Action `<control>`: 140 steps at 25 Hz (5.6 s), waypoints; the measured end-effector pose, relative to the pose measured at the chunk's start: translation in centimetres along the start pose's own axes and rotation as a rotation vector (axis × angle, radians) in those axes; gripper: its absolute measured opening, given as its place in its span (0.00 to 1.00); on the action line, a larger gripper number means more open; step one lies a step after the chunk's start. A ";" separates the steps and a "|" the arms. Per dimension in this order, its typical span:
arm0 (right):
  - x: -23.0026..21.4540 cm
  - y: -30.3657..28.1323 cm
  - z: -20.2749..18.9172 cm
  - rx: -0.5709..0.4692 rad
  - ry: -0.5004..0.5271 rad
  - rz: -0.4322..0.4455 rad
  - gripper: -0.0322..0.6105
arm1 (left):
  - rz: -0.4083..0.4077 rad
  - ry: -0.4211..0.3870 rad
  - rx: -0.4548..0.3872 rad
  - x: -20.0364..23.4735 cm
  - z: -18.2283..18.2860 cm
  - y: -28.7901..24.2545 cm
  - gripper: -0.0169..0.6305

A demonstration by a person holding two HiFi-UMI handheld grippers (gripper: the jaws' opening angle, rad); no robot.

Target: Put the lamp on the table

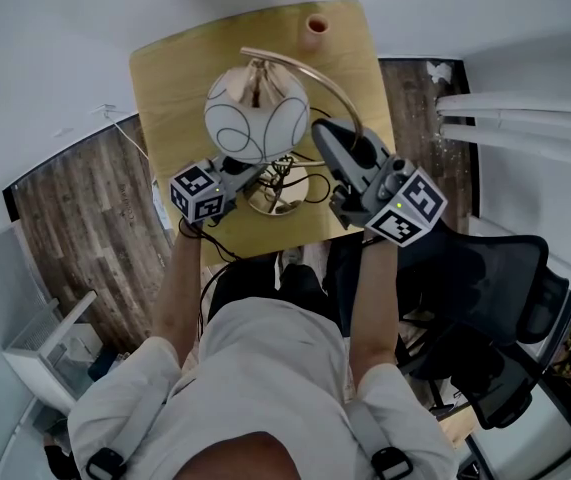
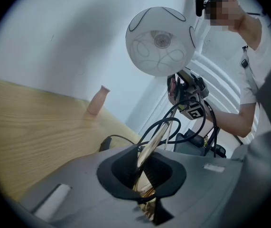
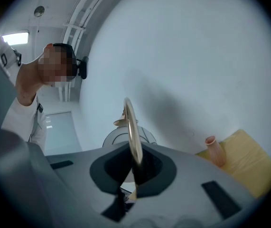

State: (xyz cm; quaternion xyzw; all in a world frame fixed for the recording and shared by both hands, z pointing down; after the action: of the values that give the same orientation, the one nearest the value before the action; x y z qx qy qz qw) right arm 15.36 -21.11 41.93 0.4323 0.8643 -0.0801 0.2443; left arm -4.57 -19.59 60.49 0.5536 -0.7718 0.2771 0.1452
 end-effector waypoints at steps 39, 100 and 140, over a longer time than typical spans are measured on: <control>-0.8 -0.2 -1.1 -0.056 -0.124 -0.041 0.05 | 0.030 0.039 -0.023 -0.7 0.2 1.7 0.31; 2.2 3.2 -2.9 -0.027 -0.039 -0.028 0.05 | 0.005 -0.194 -0.169 -17.1 5.3 6.1 0.02; 5.2 6.1 -5.3 -0.061 0.062 0.005 0.10 | 0.048 -0.125 -0.156 -20.3 0.9 5.9 0.02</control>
State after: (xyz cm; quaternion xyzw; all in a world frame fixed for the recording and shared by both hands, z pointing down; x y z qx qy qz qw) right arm 15.65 -11.83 44.39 0.4291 0.8724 -0.0399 0.2306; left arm -2.98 -3.07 47.45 0.5382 -0.8115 0.1846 0.1329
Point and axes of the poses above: the fingertips, and each gripper's own axes: y backward along the fingers, x to its left, z out of its top, the point moved 8 cm from there along y, backward along the fingers, and after that the axes turned 3 degrees about z, right-handed, at the moved point
